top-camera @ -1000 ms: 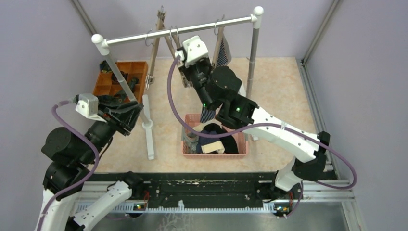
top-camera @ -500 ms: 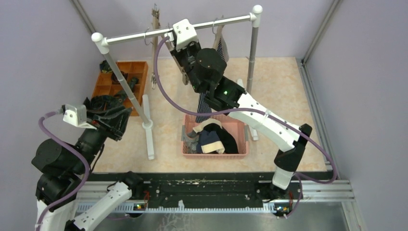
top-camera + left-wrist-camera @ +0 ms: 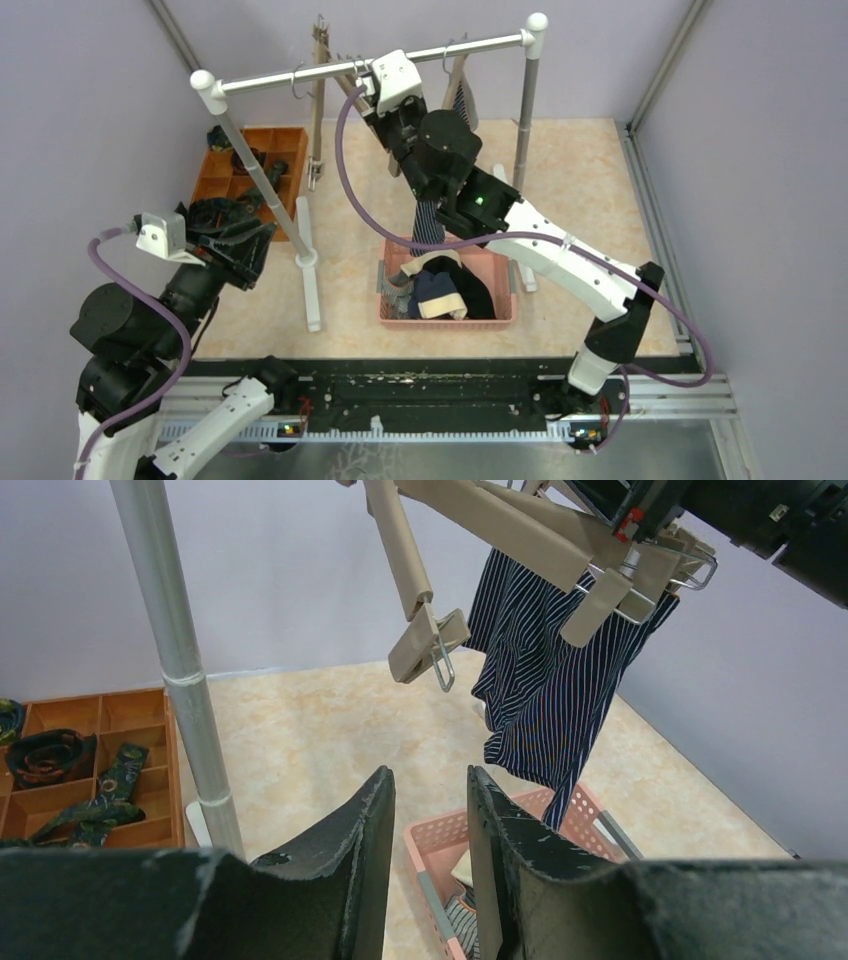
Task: Remove the underwear clipped to the hanger
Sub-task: Adjust the hanger on the clothesline.
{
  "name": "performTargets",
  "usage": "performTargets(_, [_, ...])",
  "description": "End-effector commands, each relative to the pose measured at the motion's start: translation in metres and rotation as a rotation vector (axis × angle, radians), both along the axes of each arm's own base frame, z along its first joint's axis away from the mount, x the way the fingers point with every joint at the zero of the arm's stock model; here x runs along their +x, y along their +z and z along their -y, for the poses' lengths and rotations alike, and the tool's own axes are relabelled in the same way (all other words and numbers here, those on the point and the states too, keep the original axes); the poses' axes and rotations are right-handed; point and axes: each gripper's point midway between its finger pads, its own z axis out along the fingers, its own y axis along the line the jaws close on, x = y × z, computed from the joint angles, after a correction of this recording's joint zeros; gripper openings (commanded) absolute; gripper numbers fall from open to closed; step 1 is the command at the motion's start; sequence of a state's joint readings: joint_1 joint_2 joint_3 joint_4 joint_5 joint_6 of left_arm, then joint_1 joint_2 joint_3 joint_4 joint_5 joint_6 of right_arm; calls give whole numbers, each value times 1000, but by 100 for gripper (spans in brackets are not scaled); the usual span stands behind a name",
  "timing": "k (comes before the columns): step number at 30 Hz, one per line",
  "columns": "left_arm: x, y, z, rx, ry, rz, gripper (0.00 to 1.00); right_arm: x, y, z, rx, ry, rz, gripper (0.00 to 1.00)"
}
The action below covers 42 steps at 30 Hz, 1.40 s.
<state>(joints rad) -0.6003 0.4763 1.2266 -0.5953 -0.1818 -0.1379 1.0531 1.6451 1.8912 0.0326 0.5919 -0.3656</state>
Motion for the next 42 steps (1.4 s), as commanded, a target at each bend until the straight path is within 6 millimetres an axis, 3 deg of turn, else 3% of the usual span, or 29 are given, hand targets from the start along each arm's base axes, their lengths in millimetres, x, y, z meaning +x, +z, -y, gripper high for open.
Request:
performTargets(1, [-2,1,0,-9,-5,5,38,-2,26,-21,48,69,44,0])
performTargets(6, [-2,-2,-4,-17,14,1,38,-6,27,-57,24,145,38,0])
performTargets(11, [-1,-3,-12,-17,54,0,39,-23,22,-92,-10,205,48,0])
performTargets(19, [4,-10,-17,-7,92,-11,39,-42,10,-140,-30,309,44,0])
performTargets(23, [8,-16,-13,-1,88,-17,40,-54,13,-157,-7,401,61,0])
performTargets(29, [7,-18,-6,13,49,-16,41,-59,28,-146,0,372,110,0])
performTargets(35, [-13,-11,18,24,-128,6,44,-52,24,-111,-36,214,126,0])
performTargets(42, [-25,-10,34,32,-236,2,44,-69,55,-61,-5,96,185,0])
